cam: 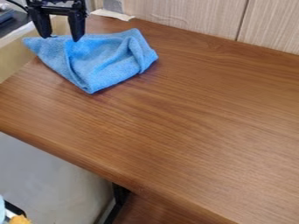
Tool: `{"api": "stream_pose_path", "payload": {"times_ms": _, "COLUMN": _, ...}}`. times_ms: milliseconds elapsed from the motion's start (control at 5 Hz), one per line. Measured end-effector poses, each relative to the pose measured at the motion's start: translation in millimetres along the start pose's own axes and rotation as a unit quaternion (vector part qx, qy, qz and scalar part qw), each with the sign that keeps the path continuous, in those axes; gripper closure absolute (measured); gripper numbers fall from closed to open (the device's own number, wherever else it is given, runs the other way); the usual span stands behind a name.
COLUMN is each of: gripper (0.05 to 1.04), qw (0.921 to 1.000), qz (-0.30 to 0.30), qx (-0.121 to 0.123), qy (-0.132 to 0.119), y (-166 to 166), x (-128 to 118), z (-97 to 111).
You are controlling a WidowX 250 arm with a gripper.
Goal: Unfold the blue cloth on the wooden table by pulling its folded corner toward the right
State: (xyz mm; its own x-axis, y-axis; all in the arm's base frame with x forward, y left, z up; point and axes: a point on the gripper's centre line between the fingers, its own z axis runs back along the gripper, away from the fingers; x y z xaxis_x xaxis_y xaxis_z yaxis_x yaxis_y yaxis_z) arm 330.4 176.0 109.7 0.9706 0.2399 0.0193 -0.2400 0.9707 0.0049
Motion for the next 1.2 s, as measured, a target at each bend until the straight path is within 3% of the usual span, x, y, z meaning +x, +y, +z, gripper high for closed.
{"api": "stream_pose_path", "payload": {"times_ms": 200, "gripper": 0.134, "qw": 0.9997, "qz": -0.001, "qx": 0.007, "qy": 0.025, "y": 4, "x": -1, "z": -14}}
{"api": "stream_pose_path", "payload": {"times_ms": 600, "gripper": 0.716, "qw": 0.9982, "qz": -0.014, "qx": 0.047, "qy": 0.034, "y": -5, "x": 2, "z": -20}}
{"api": "stream_pose_path", "payload": {"times_ms": 800, "gripper": 0.927, "qw": 0.9976, "qz": -0.005, "qx": 0.060, "qy": 0.036, "y": -2, "x": 0, "z": -22}}
{"api": "stream_pose_path", "payload": {"times_ms": 1000, "gripper": 1.023, "qw": 0.9966, "qz": -0.002, "qx": 0.072, "qy": 0.041, "y": -4, "x": -1, "z": -24}}
{"api": "stream_pose_path", "payload": {"times_ms": 1200, "gripper": 1.030, "qw": 0.9960, "qz": 0.002, "qx": 0.078, "qy": 0.044, "y": -3, "x": -2, "z": -24}}
